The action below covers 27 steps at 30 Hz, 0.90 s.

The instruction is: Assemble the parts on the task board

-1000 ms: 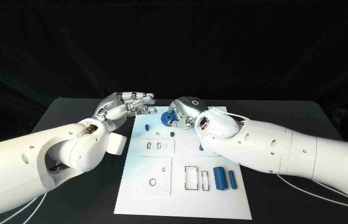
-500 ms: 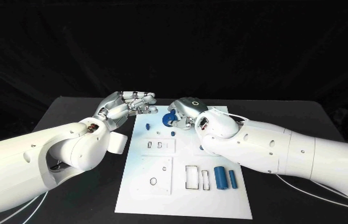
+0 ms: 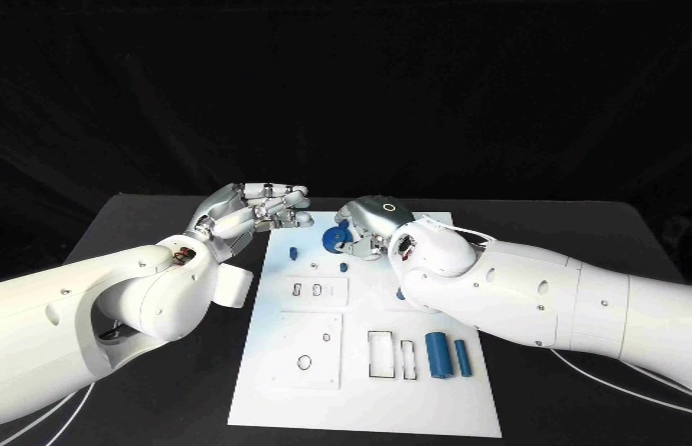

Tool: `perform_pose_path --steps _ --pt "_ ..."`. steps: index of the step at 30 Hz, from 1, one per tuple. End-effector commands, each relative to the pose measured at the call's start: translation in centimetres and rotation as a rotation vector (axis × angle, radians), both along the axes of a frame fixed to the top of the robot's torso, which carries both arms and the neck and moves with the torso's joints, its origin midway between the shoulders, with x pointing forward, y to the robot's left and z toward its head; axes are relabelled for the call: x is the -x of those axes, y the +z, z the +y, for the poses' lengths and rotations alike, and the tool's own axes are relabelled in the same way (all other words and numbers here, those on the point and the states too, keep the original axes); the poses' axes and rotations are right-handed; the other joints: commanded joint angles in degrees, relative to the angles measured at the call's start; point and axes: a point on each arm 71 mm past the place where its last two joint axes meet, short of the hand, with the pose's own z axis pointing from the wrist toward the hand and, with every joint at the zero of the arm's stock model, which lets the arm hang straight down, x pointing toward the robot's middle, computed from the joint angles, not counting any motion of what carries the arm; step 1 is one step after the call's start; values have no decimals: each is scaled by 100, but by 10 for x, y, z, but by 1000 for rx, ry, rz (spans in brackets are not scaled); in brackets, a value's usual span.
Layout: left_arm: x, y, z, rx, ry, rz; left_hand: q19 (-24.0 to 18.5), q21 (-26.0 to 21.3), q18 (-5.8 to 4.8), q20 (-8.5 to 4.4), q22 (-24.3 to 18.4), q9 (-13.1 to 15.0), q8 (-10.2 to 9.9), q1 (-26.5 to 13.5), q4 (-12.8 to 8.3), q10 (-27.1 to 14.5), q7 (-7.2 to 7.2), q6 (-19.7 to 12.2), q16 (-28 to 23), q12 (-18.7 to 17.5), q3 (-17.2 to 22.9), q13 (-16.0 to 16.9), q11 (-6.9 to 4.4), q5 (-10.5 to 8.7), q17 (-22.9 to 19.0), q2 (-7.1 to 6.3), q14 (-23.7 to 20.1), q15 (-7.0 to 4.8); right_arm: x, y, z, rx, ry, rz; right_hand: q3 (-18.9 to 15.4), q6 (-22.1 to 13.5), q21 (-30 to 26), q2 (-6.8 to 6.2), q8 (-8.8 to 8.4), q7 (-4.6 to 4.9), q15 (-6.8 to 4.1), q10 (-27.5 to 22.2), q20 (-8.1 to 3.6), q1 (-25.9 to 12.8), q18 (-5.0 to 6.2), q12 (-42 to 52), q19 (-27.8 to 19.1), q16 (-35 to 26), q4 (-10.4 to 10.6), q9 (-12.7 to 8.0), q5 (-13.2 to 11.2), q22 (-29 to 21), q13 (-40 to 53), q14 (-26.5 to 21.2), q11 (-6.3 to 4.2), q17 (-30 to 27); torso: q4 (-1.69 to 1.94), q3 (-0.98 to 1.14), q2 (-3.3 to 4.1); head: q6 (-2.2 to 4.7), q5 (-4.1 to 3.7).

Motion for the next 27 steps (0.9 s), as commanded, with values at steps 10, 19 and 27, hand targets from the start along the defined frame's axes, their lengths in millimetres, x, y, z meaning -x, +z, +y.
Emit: perform_pose_path --steps 10,19,27 --pt "0 1 0 15 -19 2 -32 -29 24 3 -9 -8 -44 -34 5 -2 5 9 -45 -42 -34 5 22 1 8 27 -7 14 19 28 -71 -204 69 44 45 332 -137 -15 86 -26 11 38 30 2 -15 53 458 -3 16 48 40 1272 350 591 -11 1464 -68 0 -44 58 -64" --pt "-4 -1 -3 16 -20 4 -32 -29 24 3 -10 -7 -45 -33 3 -2 4 10 -46 -42 -34 5 22 1 8 28 -7 14 24 35 -149 -219 64 83 47 404 -125 -100 85 -76 -26 30 2 74 -20 42 466 6 -57 49 65 1290 344 595 -55 1481 -165 51 -137 46 -127" --pt "-6 -3 -6 18 -27 5 -32 -30 24 3 -11 -7 -45 -26 -1 1 2 13 -47 -43 -31 6 20 2 10 32 -4 13 18 30 -188 -191 8 96 32 348 -125 -160 26 -71 -27 14 -7 114 -20 23 467 13 -96 26 72 1292 331 598 -51 1493 -177 91 -175 30 -164"
